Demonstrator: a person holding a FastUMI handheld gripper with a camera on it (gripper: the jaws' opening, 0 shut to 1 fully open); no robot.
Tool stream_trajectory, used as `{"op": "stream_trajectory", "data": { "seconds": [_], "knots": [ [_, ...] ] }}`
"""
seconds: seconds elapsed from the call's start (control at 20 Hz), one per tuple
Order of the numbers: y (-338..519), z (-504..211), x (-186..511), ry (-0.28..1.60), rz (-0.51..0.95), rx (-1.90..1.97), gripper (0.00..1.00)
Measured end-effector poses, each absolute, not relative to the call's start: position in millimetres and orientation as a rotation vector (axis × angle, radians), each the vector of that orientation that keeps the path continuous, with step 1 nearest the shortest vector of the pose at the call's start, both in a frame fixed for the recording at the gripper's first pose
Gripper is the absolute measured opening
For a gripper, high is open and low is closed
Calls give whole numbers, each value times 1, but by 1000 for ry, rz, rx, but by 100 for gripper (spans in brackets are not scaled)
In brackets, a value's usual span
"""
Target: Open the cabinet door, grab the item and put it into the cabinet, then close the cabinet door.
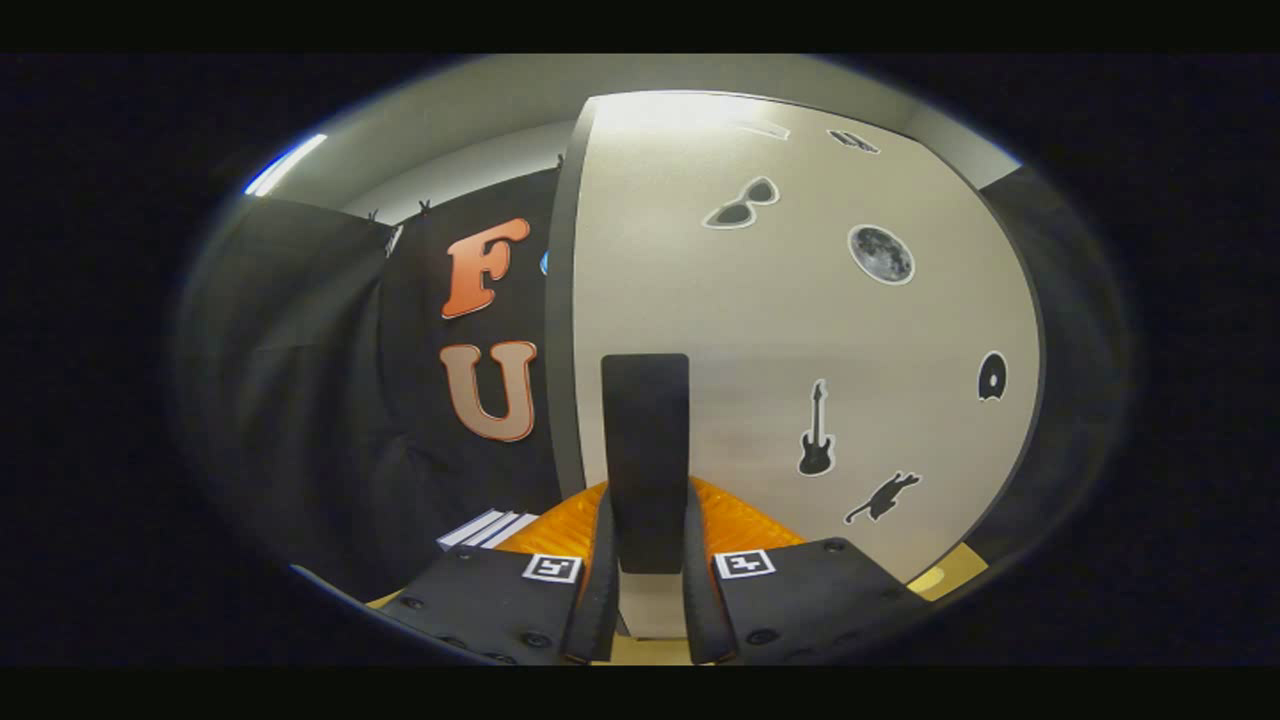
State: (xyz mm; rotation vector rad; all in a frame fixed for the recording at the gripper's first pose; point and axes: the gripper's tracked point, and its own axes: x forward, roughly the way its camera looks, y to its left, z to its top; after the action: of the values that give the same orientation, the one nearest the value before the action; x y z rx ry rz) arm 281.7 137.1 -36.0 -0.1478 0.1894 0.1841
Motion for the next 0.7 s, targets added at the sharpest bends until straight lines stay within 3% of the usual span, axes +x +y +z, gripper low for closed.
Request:
{"op": "stream_trajectory", "data": {
  "seconds": [0.35,0.7],
  "knots": [
    [122,-29,195,220,430,-103,27],
    [84,-21,126,242,611,-82,27]
  ]
}}
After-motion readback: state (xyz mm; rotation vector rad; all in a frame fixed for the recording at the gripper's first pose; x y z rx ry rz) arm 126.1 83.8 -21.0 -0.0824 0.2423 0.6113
